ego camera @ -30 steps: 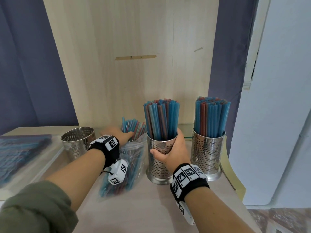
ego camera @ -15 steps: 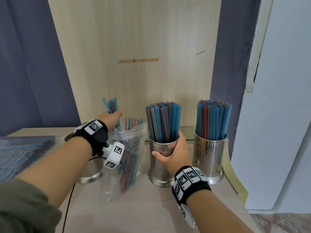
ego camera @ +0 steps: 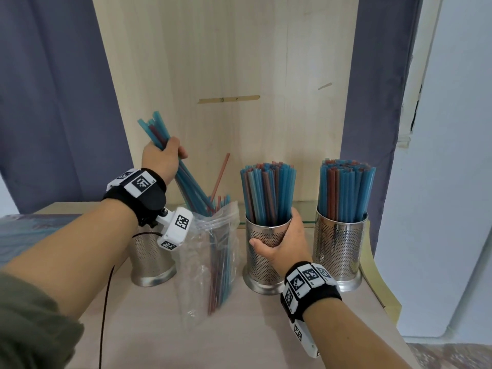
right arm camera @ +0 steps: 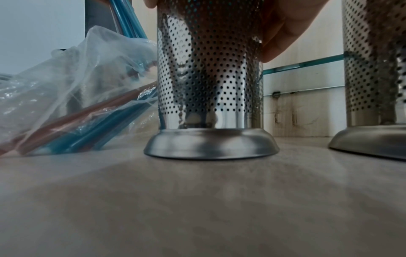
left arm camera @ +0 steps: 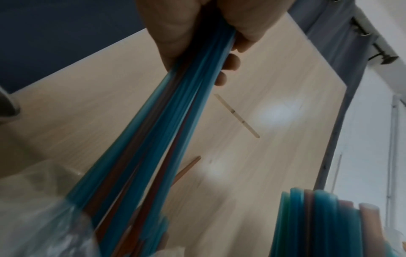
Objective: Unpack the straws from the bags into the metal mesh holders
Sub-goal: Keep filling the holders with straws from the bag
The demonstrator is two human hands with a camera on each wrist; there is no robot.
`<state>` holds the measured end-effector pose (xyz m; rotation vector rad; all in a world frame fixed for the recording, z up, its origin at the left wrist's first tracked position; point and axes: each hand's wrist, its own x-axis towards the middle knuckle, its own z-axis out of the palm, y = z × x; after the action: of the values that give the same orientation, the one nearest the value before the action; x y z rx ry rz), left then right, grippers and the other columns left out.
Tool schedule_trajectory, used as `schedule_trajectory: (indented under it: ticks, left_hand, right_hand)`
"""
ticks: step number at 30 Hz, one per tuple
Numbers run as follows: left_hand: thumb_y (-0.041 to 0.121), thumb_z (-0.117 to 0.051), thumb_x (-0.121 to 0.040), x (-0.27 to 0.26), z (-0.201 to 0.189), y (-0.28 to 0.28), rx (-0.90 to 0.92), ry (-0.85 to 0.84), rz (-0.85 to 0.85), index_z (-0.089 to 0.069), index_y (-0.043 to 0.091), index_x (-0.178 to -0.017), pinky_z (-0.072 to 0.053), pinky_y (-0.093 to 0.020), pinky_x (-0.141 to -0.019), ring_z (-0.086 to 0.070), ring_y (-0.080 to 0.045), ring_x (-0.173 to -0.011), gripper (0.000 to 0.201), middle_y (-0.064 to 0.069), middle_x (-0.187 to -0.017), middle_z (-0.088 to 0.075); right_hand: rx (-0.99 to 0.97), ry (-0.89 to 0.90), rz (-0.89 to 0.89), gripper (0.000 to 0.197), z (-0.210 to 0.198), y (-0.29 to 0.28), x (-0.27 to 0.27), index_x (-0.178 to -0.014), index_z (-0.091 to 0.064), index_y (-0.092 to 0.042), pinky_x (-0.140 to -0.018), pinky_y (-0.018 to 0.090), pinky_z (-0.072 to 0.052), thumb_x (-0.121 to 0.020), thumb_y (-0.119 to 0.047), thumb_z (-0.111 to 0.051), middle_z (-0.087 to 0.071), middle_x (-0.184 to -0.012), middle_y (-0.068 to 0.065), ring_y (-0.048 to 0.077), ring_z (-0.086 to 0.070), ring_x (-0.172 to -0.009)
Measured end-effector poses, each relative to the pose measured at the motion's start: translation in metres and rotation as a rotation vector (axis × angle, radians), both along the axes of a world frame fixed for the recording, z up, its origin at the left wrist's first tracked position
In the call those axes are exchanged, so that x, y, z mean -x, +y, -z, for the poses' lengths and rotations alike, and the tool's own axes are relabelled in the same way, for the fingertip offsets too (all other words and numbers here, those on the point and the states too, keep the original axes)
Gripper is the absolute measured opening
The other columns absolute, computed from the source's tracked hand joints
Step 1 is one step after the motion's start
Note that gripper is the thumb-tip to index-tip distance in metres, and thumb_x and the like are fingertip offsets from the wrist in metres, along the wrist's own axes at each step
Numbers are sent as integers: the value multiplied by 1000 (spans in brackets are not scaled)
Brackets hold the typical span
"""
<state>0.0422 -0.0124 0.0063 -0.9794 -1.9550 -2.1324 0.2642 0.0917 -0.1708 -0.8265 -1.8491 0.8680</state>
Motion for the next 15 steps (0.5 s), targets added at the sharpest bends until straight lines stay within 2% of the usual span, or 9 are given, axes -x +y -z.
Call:
schedule_trajectory:
  ticks: [2, 6, 11, 15]
  left_hand:
    - [27, -50, -93, -2, -6, -3, -23, 56, -10, -57, 13, -64, -44, -22, -63, -54, -8, -55, 33, 2, -64, -62]
    - [30, -50, -93, -6, -21, -7, -88, 112, 28, -53, 15, -61, -47, -25, -64, -54, -13, -56, 35, -1, -62, -59]
    - [29, -51, -90, -15, -40, -16, -214, 103, 83, -50, 19, -55, -50, -33, -69, -55, -21, -62, 36, 4, -53, -55]
    - [29, -51, -91, -22, -47, -25, -300, 87, 122, -48, 19, -57, -50, -31, -67, -54, -18, -57, 35, 7, -49, -53]
  right_hand:
    - [4, 3, -3, 120, 0, 0, 0, -150, -23, -22, -113, 40, -41, -54, -52, -88, -42, -144, -4, 14, -43, -134]
    - [3, 6, -4, 123, 1, 0, 0, -149, -24, -24, -111, 40, -44, -47, -64, -80, -44, -142, -5, 14, -46, -132]
    - [-4, 9, -12, 121, 1, 0, 0, -147, -25, -23, -111, 40, -44, -47, -64, -79, -46, -141, -4, 14, -46, -131]
    - [-1, 10, -11, 122, 1, 1, 0, -148, -24, -22, -112, 40, -43, -49, -61, -82, -44, -142, -4, 14, -45, -133]
